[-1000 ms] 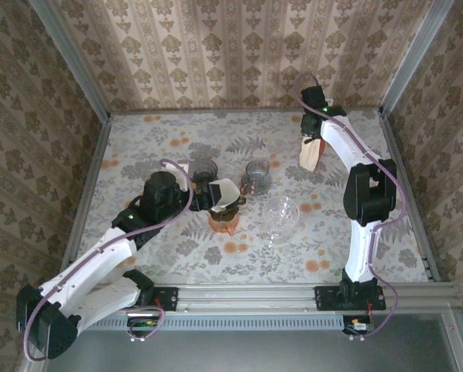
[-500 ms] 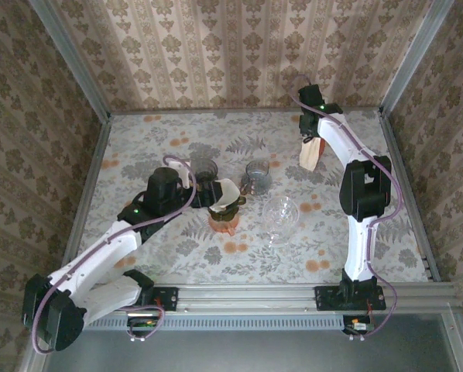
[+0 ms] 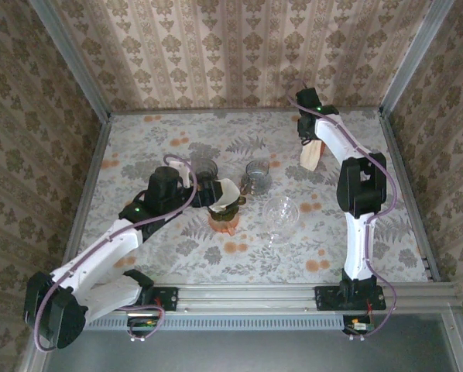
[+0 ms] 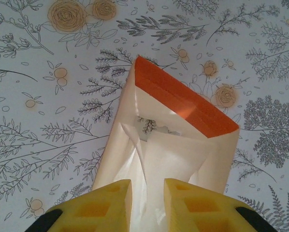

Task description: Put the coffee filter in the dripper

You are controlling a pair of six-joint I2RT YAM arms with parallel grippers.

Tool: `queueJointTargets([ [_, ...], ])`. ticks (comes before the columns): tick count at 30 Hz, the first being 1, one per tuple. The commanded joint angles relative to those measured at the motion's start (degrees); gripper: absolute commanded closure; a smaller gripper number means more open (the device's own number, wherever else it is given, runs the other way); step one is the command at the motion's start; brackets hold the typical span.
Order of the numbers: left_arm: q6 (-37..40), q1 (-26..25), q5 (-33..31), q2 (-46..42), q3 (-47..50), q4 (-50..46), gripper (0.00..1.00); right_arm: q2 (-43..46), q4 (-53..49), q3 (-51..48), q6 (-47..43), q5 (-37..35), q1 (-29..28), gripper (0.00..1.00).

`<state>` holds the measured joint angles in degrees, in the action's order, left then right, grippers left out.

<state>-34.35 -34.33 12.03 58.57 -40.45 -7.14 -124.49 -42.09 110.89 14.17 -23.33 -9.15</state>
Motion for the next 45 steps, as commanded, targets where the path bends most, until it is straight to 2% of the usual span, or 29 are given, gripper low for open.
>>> queueJointTargets([
  [1,-0.8,0.5,0.9,0.2,0.5,1.6,0.07,-1.3,-0.9,2.0,-1.1,0.1,0.1,0.75],
  [8,-1.0,0.6,0.9,0.6,0.5,1.6,0.08,-2.4,-1.7,2.4,-1.0,0.1,0.1,0.79],
  [12,-1.2,0.7,1.0,0.7,0.5,1.7,0.08,-1.5,-1.3,2.3,-1.2,0.0,0.0,0.86],
  [17,-1.8,0.7,1.2,0.8,0.7,1.9,0.08,0.5,-0.6,1.8,-1.8,-0.6,0.0,1.0],
  [36,-3.9,0.7,2.5,1.7,0.6,2.7,0.08,17.3,3.8,-8.2,0.0,-2.2,-1.2,1.0],
  [45,-3.0,0.7,1.8,-1.3,-1.8,-0.4,0.08,34.1,6.3,-19.2,3.2,-2.0,-4.9,1.0],
])
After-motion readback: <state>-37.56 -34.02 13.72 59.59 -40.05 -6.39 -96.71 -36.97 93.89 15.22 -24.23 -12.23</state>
